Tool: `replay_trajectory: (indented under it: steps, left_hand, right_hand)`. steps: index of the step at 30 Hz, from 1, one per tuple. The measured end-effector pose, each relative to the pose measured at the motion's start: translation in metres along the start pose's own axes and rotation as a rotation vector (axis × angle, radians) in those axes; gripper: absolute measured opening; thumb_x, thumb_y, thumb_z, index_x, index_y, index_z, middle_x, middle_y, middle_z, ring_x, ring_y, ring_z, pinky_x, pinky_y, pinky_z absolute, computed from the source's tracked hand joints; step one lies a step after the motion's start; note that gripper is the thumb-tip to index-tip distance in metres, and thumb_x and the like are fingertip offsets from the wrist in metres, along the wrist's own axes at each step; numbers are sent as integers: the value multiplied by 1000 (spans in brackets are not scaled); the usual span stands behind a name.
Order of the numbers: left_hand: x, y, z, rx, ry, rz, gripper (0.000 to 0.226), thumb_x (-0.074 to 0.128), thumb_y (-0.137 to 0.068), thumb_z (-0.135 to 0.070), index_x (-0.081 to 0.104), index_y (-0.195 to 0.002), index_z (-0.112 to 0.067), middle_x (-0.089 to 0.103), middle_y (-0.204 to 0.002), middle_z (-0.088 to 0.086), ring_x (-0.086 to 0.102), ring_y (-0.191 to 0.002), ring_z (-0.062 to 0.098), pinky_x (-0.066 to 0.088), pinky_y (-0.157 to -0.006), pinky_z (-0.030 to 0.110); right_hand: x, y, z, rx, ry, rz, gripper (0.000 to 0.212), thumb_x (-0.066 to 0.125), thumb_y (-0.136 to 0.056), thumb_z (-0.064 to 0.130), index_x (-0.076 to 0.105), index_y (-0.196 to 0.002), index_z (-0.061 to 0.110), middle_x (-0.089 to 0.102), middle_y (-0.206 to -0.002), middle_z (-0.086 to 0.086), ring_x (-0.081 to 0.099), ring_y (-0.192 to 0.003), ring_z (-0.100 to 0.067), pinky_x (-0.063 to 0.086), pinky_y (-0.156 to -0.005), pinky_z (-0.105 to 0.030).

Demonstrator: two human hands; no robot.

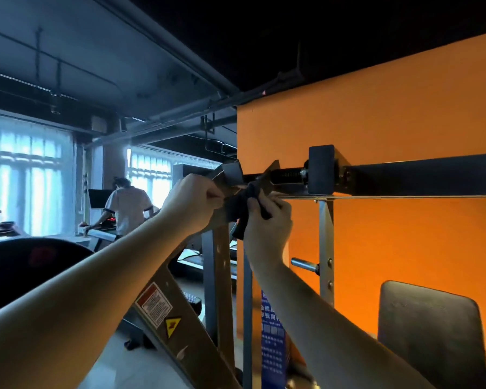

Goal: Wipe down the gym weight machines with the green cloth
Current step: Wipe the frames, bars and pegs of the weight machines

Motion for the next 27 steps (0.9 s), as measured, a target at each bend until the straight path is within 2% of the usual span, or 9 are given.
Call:
replay_trajectory:
  steps: [2, 5, 8, 11, 14, 16, 19, 22, 27]
  left_hand:
    - [-2, -1, 0, 8, 9, 22, 9, 71, -92, -18, 79, -92, -22, 65, -84, -13, 63, -78, 7, 49, -66, 26]
    - [-4, -3, 0, 11, 29, 48, 8, 71, -93, -19, 78, -93, -22, 65, -82, -16, 60, -69, 4, 45, -60, 24]
    - [-3, -5, -2, 28, 14, 71, 8, 71, -93, -19, 78, -92, -23, 67, -83, -13, 60, -69, 6, 46, -61, 26]
    - [-4, -7, -3, 37, -20, 93, 9, 72, -93, -22, 75, -88, -28, 67, -82, -13, 62, -71, 8, 50, -65, 29]
    - [-6, -9, -4, 39, -42, 102, 9, 72, -93, -21, 76, -86, -26, 64, -76, -15, 61, -70, 8, 46, -62, 28]
    - [-6, -9, -3, 33, -30, 95, 8, 72, -93, -20, 78, -88, -23, 65, -74, -14, 61, -68, 7, 45, -61, 27]
    - [-5, -8, -1, 30, -14, 91, 10, 72, -93, -21, 76, -85, -26, 66, -76, -14, 59, -64, 6, 43, -57, 25]
    - [-4, -7, -1, 22, -13, 93, 9, 71, -94, -22, 76, -88, -27, 65, -78, -16, 59, -65, 5, 42, -56, 25]
    - [-3, -6, -1, 17, -10, 70, 8, 70, -95, -23, 76, -91, -25, 64, -82, -16, 60, -71, 5, 42, -57, 22]
  right_hand:
    - [-3, -8, 8, 23, -32, -54, 18, 68, -96, 15, 73, -112, 20, 60, -109, 11, 61, -96, 2, 54, -79, -12]
    - [-5, -33, 17, 123, -59, -135, 17, 67, -96, 11, 74, -101, 26, 65, -91, 19, 66, -98, -6, 57, -74, -17]
    - [-4, -18, 10, 53, -2, -125, 25, 66, -96, 13, 69, -90, 36, 67, -101, 13, 66, -101, -7, 57, -80, -21]
    - [-9, 0, 6, -74, 116, -90, 19, 68, -95, 14, 70, -92, 32, 66, -109, 5, 65, -100, -7, 56, -82, -24]
    - [-7, -32, 9, 85, 25, -122, 21, 68, -95, 12, 73, -89, 31, 72, -93, 8, 69, -95, -10, 59, -81, -30]
    - [-2, -36, 13, 65, 37, -142, 21, 66, -97, 13, 73, -89, 31, 72, -93, 8, 70, -97, -14, 61, -84, -34]
    - [-2, -2, 12, -113, 145, -54, 8, 68, -96, 17, 71, -102, 21, 59, -112, 4, 63, -101, -9, 56, -80, -18]
    - [-9, 7, 5, -210, 234, -18, 18, 73, -92, 16, 72, -110, 14, 57, -114, 1, 61, -103, -8, 53, -78, -12]
    - [-6, -32, 8, 49, 27, -122, 15, 68, -96, 13, 74, -109, 15, 70, -104, 4, 67, -100, -9, 56, -71, -15]
Point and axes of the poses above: each hand's wrist, its own y-axis away from the middle knuckle, its own x-axis out of the palm, z = x × y, the point moved 5 cm from there along -y, towards the middle knuckle
